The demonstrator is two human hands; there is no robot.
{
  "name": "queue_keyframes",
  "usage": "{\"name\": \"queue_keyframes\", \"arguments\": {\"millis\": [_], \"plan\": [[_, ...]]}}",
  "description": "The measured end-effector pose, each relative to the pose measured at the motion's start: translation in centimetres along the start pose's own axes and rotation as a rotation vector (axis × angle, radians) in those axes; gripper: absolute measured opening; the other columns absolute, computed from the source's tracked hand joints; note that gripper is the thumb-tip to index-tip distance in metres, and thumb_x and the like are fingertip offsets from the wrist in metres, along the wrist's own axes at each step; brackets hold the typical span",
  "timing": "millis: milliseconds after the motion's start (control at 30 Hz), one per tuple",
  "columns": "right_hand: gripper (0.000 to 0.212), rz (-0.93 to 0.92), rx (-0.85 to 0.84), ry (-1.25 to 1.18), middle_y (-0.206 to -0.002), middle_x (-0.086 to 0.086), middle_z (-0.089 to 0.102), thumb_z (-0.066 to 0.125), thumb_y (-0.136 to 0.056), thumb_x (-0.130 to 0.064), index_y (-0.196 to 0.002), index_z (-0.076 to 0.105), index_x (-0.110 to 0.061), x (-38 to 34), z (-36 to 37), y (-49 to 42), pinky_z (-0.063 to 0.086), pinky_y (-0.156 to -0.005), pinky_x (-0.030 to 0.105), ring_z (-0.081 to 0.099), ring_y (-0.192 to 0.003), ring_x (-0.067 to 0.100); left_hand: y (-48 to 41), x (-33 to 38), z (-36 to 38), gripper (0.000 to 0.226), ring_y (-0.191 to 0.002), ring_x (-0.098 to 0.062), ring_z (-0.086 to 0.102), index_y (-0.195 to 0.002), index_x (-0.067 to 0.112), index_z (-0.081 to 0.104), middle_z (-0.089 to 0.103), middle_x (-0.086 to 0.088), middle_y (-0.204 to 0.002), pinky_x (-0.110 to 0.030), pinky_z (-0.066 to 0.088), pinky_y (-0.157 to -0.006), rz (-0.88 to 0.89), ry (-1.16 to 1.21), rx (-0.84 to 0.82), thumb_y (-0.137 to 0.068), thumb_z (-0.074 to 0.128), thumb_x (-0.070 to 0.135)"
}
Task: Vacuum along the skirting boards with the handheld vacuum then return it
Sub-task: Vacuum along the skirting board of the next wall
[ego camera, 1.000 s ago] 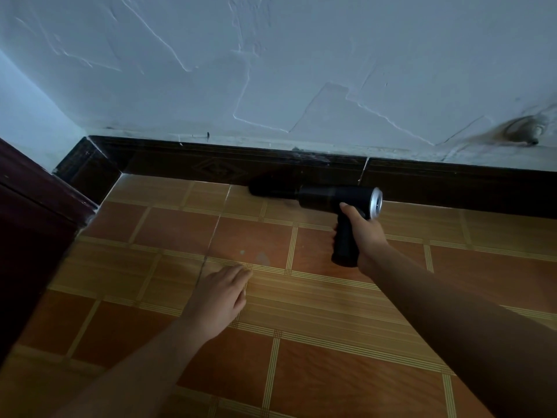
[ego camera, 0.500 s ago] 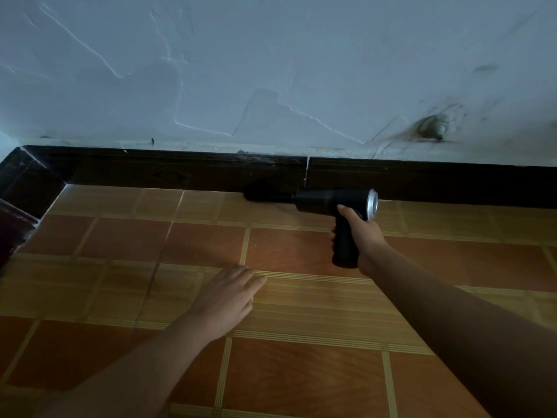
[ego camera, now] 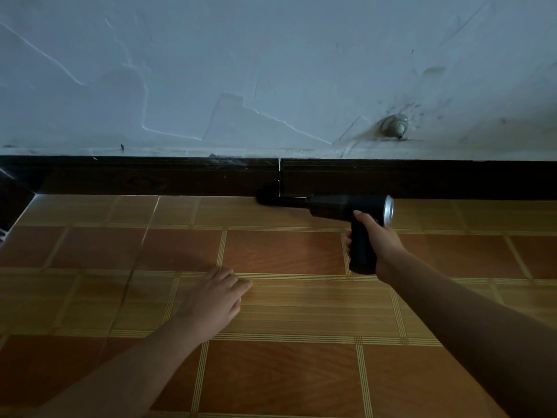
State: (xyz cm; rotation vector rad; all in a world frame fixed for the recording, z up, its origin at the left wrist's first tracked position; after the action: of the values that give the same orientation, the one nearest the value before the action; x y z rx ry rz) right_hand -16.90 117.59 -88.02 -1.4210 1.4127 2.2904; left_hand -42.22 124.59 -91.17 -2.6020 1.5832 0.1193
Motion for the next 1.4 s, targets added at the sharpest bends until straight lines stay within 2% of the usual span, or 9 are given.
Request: {"name": "queue_keyframes", "arguments": {"millis": [167, 300, 700, 967, 1033, 1067, 1133, 1167, 1400], "plan": [[0.014, 0.022, 0.000, -0.017, -0.072, 0.007, 0.057, 0.060, -0.089, -0.024, -0.090, 0.052, -0.013, 0.3, -0.1, 0.0, 0.048, -0.057, 0.030, 0.054, -0.058, 0.017, -0.3, 0.1, -0.2, 0.047, -0.080, -0.011, 0.071, -0.089, 0.030, 0.076, 0.071, 0.009, -0.075, -0.034, 0.058, -0.075, -0.012, 0.007, -0.051, -0.045, 0.090, 0.033], [0.020, 0.038, -0.005, 0.002, -0.071, 0.007, 0.058, 0.061, -0.088, -0.026, -0.098, 0.053, -0.012, 0.8, 0.7, -0.3, 0.048, -0.056, 0.031, 0.056, -0.058, 0.017, -0.3, 0.2, -0.2, 0.044, -0.078, -0.013, 0.070, -0.087, 0.030, 0.076, 0.071, 0.006, -0.076, -0.034, 0.057, -0.075, -0.016, 0.020, -0.101, -0.045, 0.090, 0.034], [0.026, 0.083, -0.063, -0.006, -0.069, 0.008, 0.059, 0.063, -0.087, -0.027, -0.103, 0.055, -0.008, 2.8, 5.6, -1.3, 0.049, -0.053, 0.029, 0.057, -0.057, 0.017, -0.2, 0.2, -0.3, 0.041, -0.079, -0.011, 0.070, -0.086, 0.032, 0.076, 0.070, 0.008, -0.079, -0.031, 0.057, -0.075, -0.025, 0.051, -0.195, -0.047, 0.088, 0.037], [0.024, 0.086, -0.094, -0.009, -0.070, 0.008, 0.059, 0.063, -0.087, -0.027, -0.102, 0.053, -0.010, 3.7, 8.2, -1.5, 0.050, -0.053, 0.029, 0.058, -0.057, 0.017, -0.3, 0.0, 0.3, 0.047, -0.089, -0.013, 0.070, -0.089, 0.033, 0.075, 0.072, 0.006, -0.086, -0.035, 0.052, -0.085, -0.044, 0.045, -0.233, -0.044, 0.089, 0.038], [0.021, 0.070, -0.088, -0.002, -0.070, 0.008, 0.059, 0.063, -0.087, -0.026, -0.098, 0.053, -0.011, 3.5, 7.8, -1.6, 0.050, -0.054, 0.029, 0.058, -0.057, 0.018, -0.4, -0.1, 0.0, 0.048, -0.098, -0.014, 0.068, -0.097, 0.033, 0.073, 0.072, 0.003, -0.094, -0.036, 0.044, -0.094, -0.076, 0.036, -0.283, -0.051, 0.087, 0.038], [0.020, 0.063, -0.082, 0.003, -0.070, 0.008, 0.059, 0.063, -0.087, -0.026, -0.096, 0.053, -0.012, 3.3, 7.5, -1.6, 0.050, -0.055, 0.029, 0.058, -0.057, 0.018, -0.4, 0.0, -0.3, 0.047, -0.112, -0.017, 0.062, -0.109, 0.032, 0.069, 0.069, 0.000, -0.108, -0.038, 0.033, -0.104, -0.090, 0.057, -0.288, -0.064, 0.080, 0.036], [0.018, 0.052, -0.072, 0.006, -0.070, 0.008, 0.059, 0.063, -0.087, -0.026, -0.094, 0.053, -0.012, 3.0, 6.7, -1.6, 0.050, -0.056, 0.030, 0.058, -0.058, 0.018, -0.3, -0.1, 0.1, 0.046, -0.138, -0.020, 0.034, -0.137, 0.028, 0.047, 0.049, -0.004, -0.139, -0.038, 0.010, -0.117, -0.112, 0.085, -0.331, -0.091, 0.054, 0.029], [0.018, 0.048, -0.066, 0.005, -0.070, 0.008, 0.059, 0.063, -0.087, -0.026, -0.093, 0.053, -0.013, 2.8, 6.1, -1.6, 0.050, -0.056, 0.030, 0.058, -0.058, 0.018, -0.3, -0.1, 0.2, 0.047, -0.142, -0.019, 0.024, -0.142, 0.028, 0.038, 0.040, -0.003, -0.145, -0.037, 0.004, -0.118, -0.124, 0.098, -0.350, -0.096, 0.045, 0.028], [0.019, 0.036, -0.016, 0.005, -0.075, 0.008, 0.060, 0.063, -0.087, -0.027, -0.096, 0.052, -0.013, 1.4, 1.2, -1.4, 0.049, -0.057, 0.030, 0.058, -0.061, 0.017, -0.6, 0.1, 0.0, 0.044, -0.143, -0.018, 0.021, -0.141, 0.029, 0.038, 0.038, -0.003, -0.146, -0.037, 0.002, -0.119, -0.146, 0.089, -0.396, -0.097, 0.041, 0.028]]}}
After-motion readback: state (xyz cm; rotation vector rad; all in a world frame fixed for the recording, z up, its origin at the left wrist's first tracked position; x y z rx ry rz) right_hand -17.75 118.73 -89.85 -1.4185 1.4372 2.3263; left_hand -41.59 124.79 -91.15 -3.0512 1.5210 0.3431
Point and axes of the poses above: each hand's wrist, its own y-axis away from the middle knuckle, its own z-axis out of the palm, x = y × z, the point moved 7 cm from there along -y, towards the middle knuckle
